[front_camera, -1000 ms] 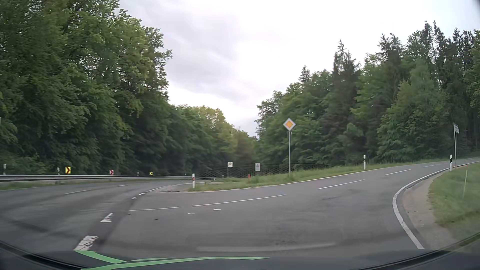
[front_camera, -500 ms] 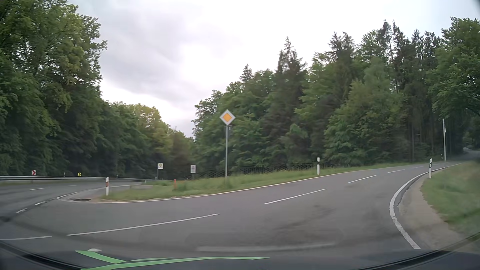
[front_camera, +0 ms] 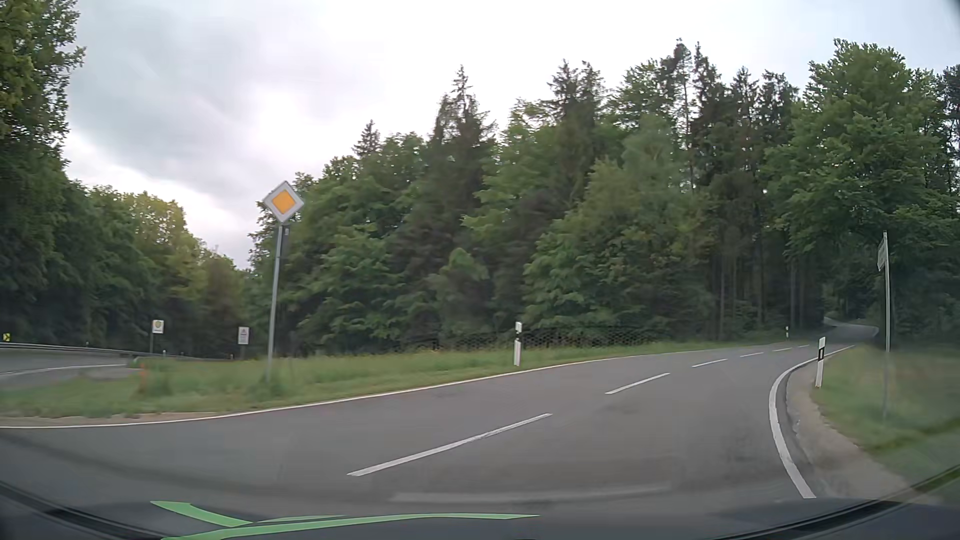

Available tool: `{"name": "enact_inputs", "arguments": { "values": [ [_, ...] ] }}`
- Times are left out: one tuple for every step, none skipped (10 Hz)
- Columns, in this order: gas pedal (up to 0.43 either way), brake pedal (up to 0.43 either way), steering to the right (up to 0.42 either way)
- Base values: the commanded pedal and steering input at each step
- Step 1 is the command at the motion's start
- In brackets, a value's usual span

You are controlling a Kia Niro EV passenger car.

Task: Follow the waypoints while adhering to traffic rules and regulations

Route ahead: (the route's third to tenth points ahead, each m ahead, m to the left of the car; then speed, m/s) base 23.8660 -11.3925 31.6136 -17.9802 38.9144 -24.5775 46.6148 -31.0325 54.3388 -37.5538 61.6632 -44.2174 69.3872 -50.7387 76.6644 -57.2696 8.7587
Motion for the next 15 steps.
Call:
{"name": "enact_inputs", "arguments": {
  "values": [
    [0.28, 0.0, 0.238],
    [0.28, 0.0, 0.237],
    [0.28, 0.0, 0.234],
    [0.287, 0.0, 0.231],
    [0.299, 0.0, 0.225],
    [0.311, 0.0, 0.214],
    [0.339, 0.0, 0.205],
    [0.358, 0.0, 0.194],
    [0.378, 0.0, 0.185],
    [0.39, 0.0, 0.176],
    [0.398, 0.0, 0.164],
    [0.409, 0.0, 0.148],
    [0.421, 0.0, 0.127],
    [0.461, 0.0, 0.113],
    [0.469, 0.0, 0.098]
  ]
}}
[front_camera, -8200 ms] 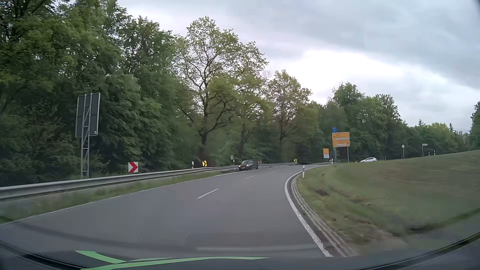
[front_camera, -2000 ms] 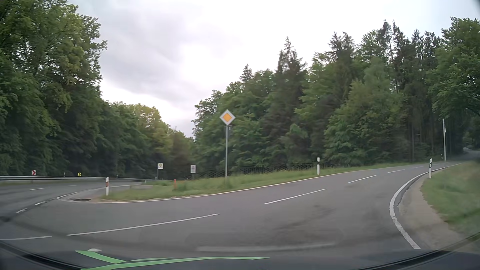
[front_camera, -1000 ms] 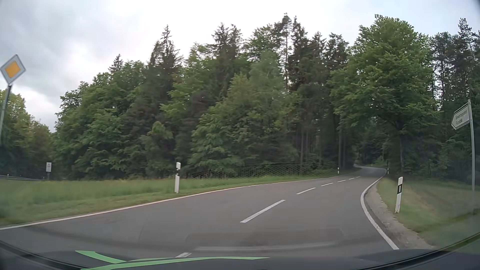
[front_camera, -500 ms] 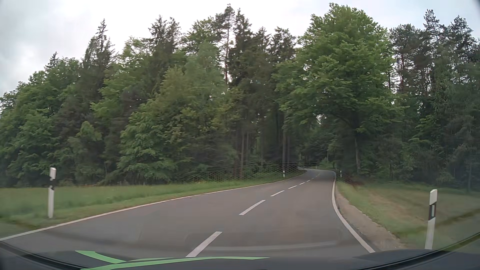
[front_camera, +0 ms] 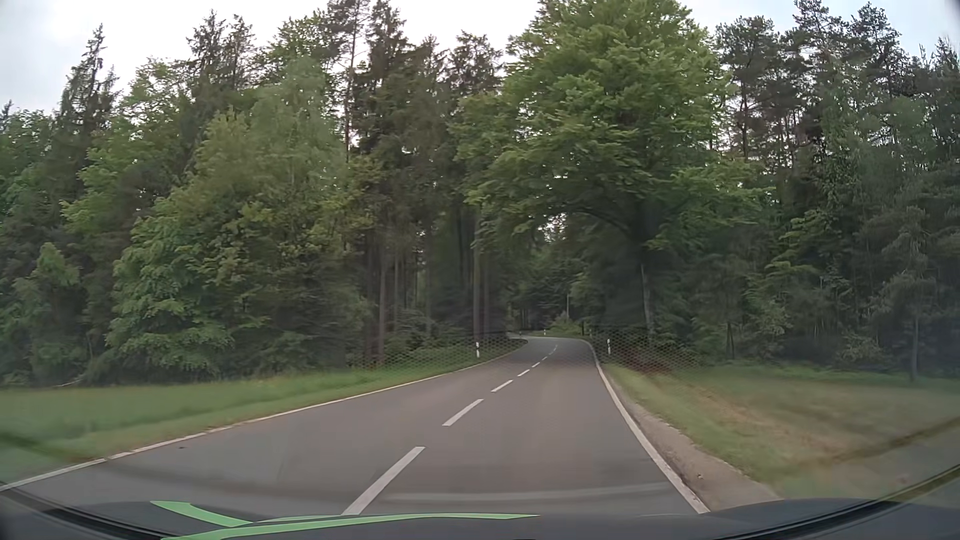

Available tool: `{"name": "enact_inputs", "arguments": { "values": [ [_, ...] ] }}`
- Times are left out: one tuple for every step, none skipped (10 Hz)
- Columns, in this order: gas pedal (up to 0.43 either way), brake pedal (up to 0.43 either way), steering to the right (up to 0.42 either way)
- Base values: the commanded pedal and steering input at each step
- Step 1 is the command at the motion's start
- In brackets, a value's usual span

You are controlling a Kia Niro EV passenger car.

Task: Follow the waypoints while adhering to traffic rules and regulations

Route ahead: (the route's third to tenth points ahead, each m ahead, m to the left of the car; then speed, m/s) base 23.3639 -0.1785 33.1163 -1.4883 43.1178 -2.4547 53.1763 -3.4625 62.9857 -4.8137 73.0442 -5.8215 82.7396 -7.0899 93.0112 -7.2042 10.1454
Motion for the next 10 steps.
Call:
{"name": "enact_inputs", "arguments": {
  "values": [
    [0.469, 0.0, 0.087],
    [0.48, 0.0, 0.079],
    [0.48, 0.0, 0.074],
    [0.488, 0.0, 0.066],
    [0.488, 0.0, 0.056],
    [0.5, 0.0, 0.046],
    [0.512, 0.0, 0.039],
    [0.512, 0.0, 0.03],
    [0.512, 0.0, 0.026],
    [0.52, 0.0, 0.026]
  ]
}}
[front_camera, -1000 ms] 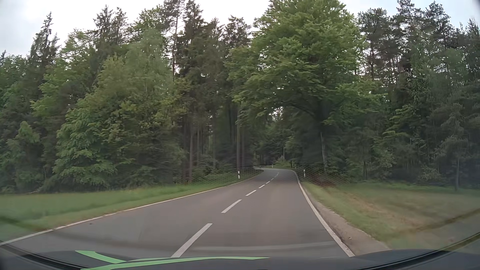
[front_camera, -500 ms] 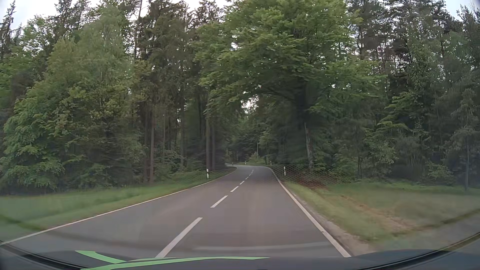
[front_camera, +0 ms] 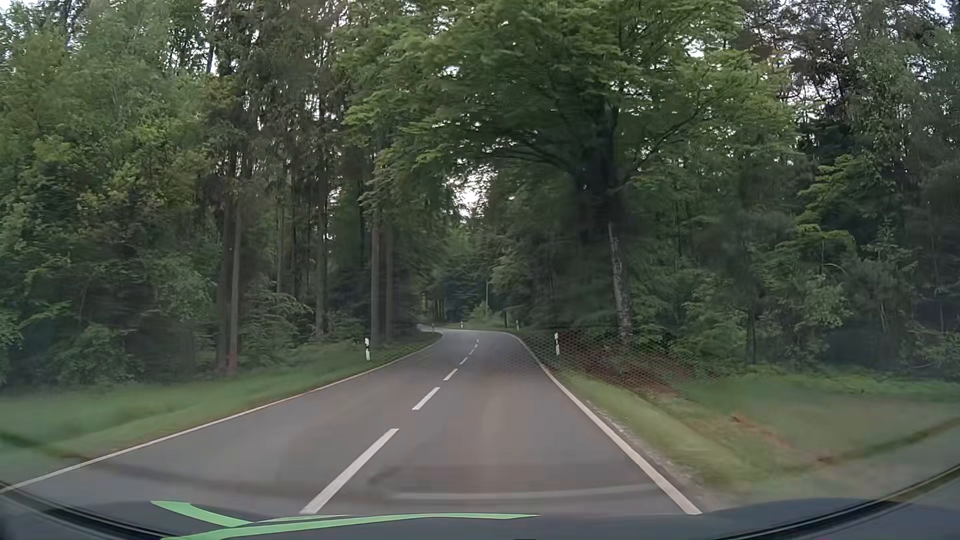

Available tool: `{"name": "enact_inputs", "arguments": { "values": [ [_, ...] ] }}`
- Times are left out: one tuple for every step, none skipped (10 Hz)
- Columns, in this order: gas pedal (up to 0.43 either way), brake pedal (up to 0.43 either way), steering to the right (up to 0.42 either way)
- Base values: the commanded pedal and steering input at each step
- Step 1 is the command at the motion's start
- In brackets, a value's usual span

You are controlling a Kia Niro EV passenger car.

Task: Follow the waypoints while adhering to traffic rules and regulations

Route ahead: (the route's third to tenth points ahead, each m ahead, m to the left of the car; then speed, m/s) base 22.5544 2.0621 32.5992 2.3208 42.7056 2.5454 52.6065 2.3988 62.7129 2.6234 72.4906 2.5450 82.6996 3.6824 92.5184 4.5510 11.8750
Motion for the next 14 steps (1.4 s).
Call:
{"name": "enact_inputs", "arguments": {
  "values": [
    [0.52, 0.0, 0.026],
    [0.52, 0.0, 0.025],
    [0.531, 0.0, 0.024],
    [0.531, 0.0, 0.022],
    [0.531, 0.0, 0.017],
    [0.531, 0.0, 0.011],
    [0.531, 0.0, 0.01],
    [0.531, 0.0, 0.009],
    [0.531, 0.0, 0.009],
    [0.531, 0.0, 0.008],
    [0.531, 0.0, 0.006],
    [0.531, 0.0, 0.004],
    [0.531, 0.0, 0.002],
    [0.531, 0.0, 0.002]
  ]
}}
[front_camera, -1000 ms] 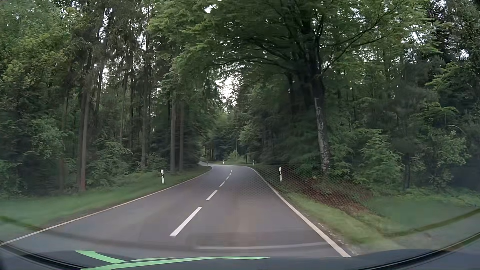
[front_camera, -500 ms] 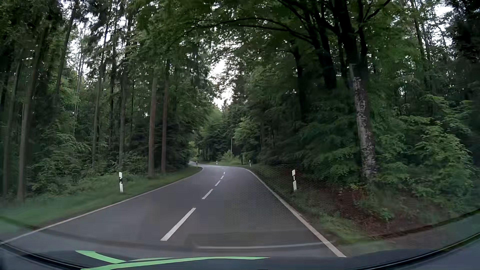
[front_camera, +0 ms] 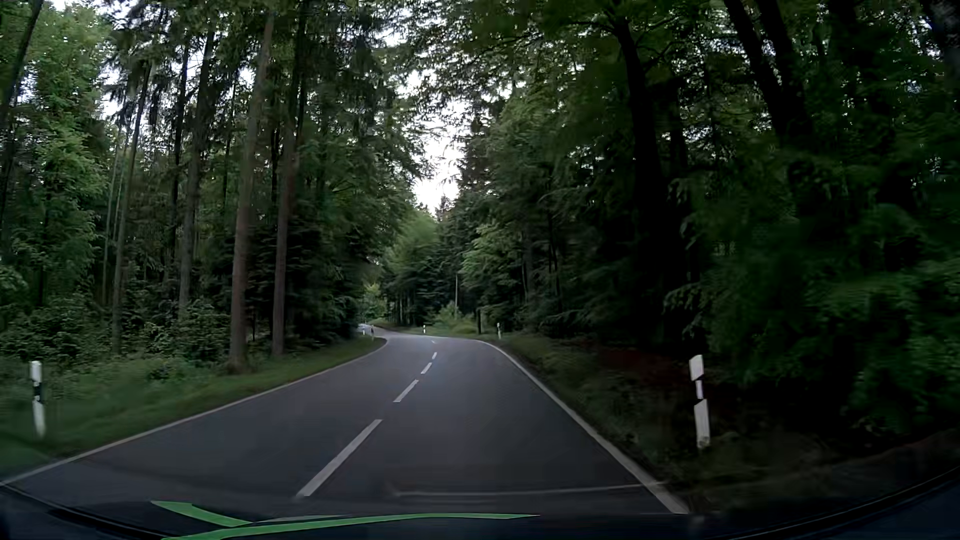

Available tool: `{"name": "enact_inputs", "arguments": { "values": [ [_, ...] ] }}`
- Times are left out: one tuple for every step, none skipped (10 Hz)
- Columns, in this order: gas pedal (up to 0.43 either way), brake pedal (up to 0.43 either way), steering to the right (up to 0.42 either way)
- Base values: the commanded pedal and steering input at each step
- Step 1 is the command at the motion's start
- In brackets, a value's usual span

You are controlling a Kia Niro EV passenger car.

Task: Follow the waypoints while adhering to traffic rules and regulations

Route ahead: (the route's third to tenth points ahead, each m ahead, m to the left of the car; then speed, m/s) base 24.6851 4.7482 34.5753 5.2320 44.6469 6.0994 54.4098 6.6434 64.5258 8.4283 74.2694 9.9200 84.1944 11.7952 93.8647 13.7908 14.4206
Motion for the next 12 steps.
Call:
{"name": "enact_inputs", "arguments": {
  "values": [
    [0.531, 0.0, 0.001],
    [0.531, 0.0, 0.0],
    [0.531, 0.0, -0.003],
    [0.52, 0.0, -0.004],
    [0.52, 0.0, -0.004],
    [0.512, 0.0, -0.005],
    [0.5, 0.0, -0.007],
    [0.488, 0.0, -0.009],
    [0.488, 0.0, -0.012],
    [0.488, 0.0, -0.015],
    [0.488, 0.0, -0.018],
    [0.48, 0.0, -0.02]
  ]
}}
